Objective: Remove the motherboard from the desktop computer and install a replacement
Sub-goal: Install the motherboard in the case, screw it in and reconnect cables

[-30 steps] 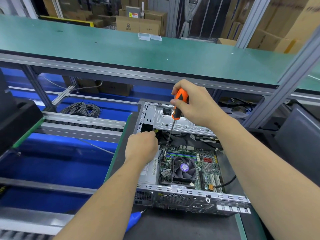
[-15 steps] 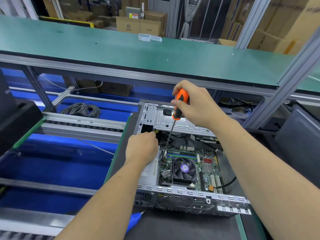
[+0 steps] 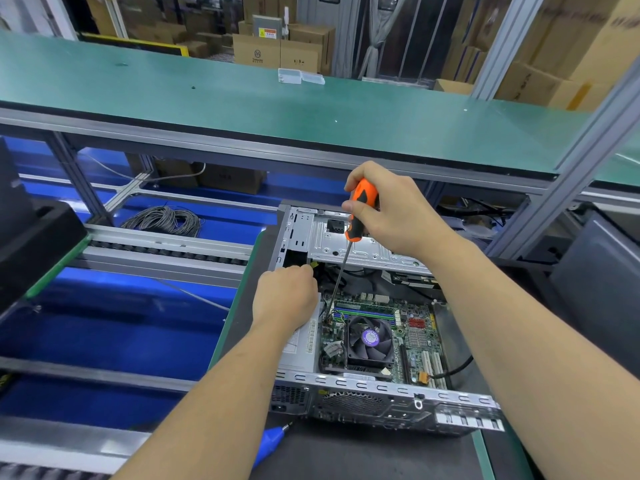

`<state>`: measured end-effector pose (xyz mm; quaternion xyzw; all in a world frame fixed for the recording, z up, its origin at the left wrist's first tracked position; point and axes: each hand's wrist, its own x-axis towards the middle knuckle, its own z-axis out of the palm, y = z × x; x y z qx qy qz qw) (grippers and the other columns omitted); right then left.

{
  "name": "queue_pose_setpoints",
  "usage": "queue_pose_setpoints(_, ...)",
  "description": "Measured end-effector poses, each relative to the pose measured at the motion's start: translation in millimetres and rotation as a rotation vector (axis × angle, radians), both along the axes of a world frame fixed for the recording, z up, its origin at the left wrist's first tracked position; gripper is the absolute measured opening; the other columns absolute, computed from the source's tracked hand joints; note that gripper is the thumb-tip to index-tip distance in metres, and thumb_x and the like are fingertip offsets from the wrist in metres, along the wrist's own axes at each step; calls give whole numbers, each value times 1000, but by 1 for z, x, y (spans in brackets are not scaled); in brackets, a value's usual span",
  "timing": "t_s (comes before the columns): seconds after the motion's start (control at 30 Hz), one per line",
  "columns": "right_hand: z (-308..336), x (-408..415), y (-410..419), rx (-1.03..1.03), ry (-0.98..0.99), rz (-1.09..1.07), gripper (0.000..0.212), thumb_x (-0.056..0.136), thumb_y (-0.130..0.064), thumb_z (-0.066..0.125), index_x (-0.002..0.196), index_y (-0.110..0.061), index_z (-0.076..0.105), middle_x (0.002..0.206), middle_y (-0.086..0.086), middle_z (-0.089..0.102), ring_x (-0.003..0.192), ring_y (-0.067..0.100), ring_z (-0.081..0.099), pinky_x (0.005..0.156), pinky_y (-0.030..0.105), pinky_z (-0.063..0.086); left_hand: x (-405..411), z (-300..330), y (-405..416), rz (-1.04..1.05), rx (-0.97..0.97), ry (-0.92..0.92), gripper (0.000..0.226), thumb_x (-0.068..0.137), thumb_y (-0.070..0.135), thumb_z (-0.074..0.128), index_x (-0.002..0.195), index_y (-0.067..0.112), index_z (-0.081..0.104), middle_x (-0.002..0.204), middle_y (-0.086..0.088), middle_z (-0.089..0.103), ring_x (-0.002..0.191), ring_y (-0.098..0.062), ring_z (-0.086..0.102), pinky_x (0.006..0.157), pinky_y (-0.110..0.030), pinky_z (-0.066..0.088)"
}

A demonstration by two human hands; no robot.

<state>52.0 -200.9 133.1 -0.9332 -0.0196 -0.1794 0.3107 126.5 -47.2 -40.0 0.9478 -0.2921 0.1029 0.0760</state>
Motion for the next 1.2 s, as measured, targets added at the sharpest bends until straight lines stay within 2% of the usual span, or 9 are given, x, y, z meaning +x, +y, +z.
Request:
queue_pose_setpoints(0.27, 1, 1, 0, 11, -5, 2, 14, 96, -17, 64, 103, -21, 53, 72, -3, 62, 60, 12, 68, 61, 34, 59, -1, 3, 0, 3, 13, 0, 22, 93, 17, 43, 72, 20, 41, 63, 4, 46, 57, -24, 46, 49, -32, 13)
queue_pose_setpoints(0.47, -1, 1, -1, 9, 1, -13, 15, 95, -20, 65, 103, -24, 52, 78, 2, 63, 66, 17, 69, 68, 44, 60, -2, 3, 0, 2, 14, 2, 22, 94, 16, 43, 72, 20, 41, 65, 4, 49, 57, -24, 47, 49, -32, 15)
queue_pose_setpoints(0.67, 0, 1, -1, 7, 9, -8, 15, 95, -21, 65, 103, -26, 52, 82, 4, 63, 72, 23, 70, 69, 45, 60, -3, 4, 1, -1, 15, 13, 21, 93, 15, 44, 73, 20, 42, 65, 4, 49, 58, -24, 50, 50, -31, 18)
queue_pose_setpoints(0.9, 0, 0, -1, 11, 5, -7, 15, 96, -19, 64, 104, -23, 52, 77, 0, 64, 64, 14, 70, 68, 43, 61, -3, 4, 1, -1, 16, 0, 21, 93, 15, 44, 73, 20, 42, 64, 4, 48, 58, -23, 49, 50, -32, 18)
queue_pose_setpoints(1.2, 0, -1, -2, 13, -2, -18, 15, 96, -20, 64, 104, -23, 52, 75, 1, 66, 67, 16, 69, 70, 44, 60, -3, 5, 0, 14, 26, 5, 20, 93, 14, 45, 74, 20, 43, 65, 4, 50, 57, -22, 46, 48, -31, 15)
